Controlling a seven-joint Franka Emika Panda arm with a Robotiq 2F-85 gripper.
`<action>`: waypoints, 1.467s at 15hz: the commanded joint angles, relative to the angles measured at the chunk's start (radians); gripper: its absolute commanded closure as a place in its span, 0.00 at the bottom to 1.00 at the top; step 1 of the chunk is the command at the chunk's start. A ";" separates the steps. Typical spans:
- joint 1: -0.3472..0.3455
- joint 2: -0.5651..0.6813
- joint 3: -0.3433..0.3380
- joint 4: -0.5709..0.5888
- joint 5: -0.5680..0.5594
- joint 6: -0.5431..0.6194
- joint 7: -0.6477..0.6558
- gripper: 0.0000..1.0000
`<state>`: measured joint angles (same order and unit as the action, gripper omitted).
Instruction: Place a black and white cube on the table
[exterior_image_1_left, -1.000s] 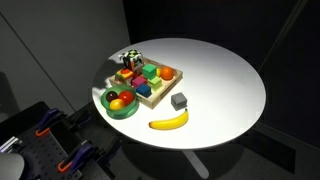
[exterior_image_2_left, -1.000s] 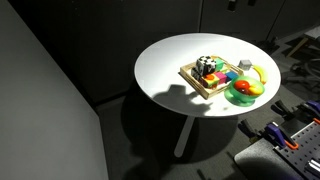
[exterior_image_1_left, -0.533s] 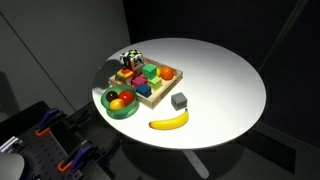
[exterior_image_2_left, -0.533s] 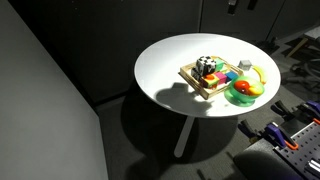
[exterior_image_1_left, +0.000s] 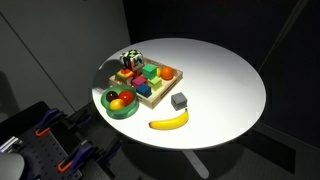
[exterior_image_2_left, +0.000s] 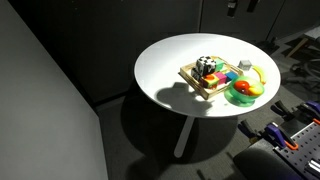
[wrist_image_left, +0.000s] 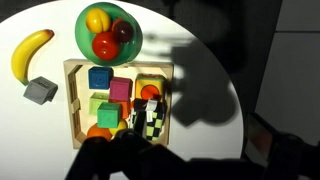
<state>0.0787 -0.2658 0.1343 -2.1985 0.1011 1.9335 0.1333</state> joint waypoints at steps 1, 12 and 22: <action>-0.007 0.059 -0.011 0.029 -0.017 0.009 0.021 0.00; -0.004 0.212 -0.034 0.003 -0.009 0.243 0.006 0.00; -0.005 0.363 -0.066 0.017 -0.055 0.420 0.065 0.00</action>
<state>0.0741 0.0624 0.0804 -2.2034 0.0893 2.3426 0.1497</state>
